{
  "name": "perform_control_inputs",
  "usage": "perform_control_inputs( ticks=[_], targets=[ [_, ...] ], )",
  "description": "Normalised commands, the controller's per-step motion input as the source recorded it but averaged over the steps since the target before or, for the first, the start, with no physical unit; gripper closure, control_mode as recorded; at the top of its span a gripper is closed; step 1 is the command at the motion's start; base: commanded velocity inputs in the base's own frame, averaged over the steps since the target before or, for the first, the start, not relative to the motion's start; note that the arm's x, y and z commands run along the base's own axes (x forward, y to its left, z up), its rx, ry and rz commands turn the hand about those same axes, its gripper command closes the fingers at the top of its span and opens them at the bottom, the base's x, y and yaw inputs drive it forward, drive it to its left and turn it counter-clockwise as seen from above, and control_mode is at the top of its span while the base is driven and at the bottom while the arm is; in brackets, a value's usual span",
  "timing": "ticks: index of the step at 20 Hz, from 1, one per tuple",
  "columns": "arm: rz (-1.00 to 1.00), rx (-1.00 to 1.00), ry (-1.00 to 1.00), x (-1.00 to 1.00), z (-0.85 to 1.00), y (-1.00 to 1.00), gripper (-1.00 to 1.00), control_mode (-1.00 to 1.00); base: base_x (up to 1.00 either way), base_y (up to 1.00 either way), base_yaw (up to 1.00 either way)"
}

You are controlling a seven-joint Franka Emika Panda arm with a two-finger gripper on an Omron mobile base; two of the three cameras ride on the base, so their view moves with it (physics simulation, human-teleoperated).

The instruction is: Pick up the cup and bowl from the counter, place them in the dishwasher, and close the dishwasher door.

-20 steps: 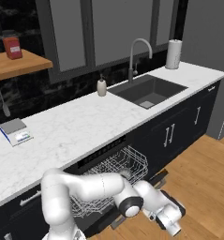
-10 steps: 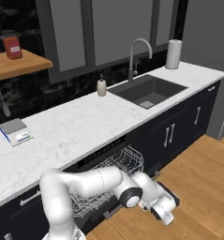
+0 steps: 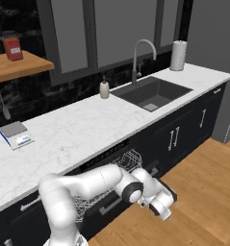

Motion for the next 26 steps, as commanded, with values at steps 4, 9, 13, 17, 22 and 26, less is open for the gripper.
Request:
perform_control_inputs(
  ticks=[4,9,13,17,22,26],
  targets=[
    [0.04,0.0,-0.26,0.02,-0.27,1.0,-1.0,-1.0,0.0,0.0,0.0],
    [0.01,0.0,-0.19,0.16,-0.27,1.0,-1.0,-1.0,0.0,0.0,0.0],
    [0.0,0.0,-0.13,0.28,-0.3,1.0,-1.0,-1.0,0.0,0.0,0.0],
    [0.0,0.0,-0.14,0.26,-0.39,1.0,-1.0,-1.0,0.0,0.0,0.0],
    [0.0,0.03,-0.15,0.24,-0.54,1.0,-1.0,-1.0,0.0,0.0,0.0],
    [0.0,0.14,-0.19,0.2,-0.68,1.0,-1.0,-1.0,0.0,0.0,0.0]
  ],
)
